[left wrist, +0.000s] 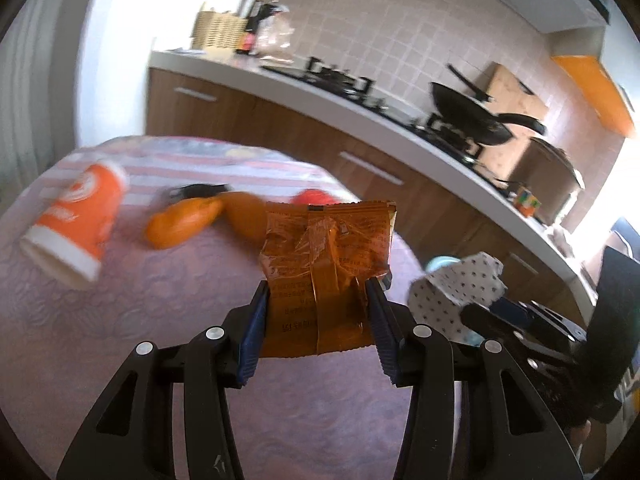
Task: Collect trash
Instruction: 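Carry napkin and wrapper over the blue basket and open both grippers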
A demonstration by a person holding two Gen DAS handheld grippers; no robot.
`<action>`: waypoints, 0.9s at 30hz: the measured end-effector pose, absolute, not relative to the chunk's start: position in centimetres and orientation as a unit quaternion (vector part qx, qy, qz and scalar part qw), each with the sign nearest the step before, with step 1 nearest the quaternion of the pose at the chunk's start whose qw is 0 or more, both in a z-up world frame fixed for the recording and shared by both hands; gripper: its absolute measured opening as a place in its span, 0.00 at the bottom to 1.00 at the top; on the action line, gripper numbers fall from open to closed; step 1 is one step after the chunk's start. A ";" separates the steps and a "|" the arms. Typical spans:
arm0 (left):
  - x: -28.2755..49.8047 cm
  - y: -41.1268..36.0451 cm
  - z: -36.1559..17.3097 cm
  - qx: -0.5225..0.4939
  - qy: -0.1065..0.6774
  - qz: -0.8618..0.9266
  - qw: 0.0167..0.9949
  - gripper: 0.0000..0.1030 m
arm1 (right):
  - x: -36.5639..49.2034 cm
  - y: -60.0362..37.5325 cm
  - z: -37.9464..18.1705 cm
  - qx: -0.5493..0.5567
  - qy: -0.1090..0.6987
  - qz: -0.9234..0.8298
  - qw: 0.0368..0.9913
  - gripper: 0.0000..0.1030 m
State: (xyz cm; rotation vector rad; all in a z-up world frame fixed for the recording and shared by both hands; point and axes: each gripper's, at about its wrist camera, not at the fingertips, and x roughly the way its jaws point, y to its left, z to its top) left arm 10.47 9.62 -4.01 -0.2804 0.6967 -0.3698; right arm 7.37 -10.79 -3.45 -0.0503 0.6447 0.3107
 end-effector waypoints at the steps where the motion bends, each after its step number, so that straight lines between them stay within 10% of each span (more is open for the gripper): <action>1: 10.5 8.4 -3.9 -0.134 0.338 -0.190 0.912 0.44 | 7.4 -11.6 -3.2 -0.021 0.313 0.143 0.939 0.34; 27: 17.5 -18.7 -9.5 -0.008 0.426 -0.294 0.855 0.47 | 8.5 -35.6 -8.2 0.116 0.362 -0.093 0.920 0.37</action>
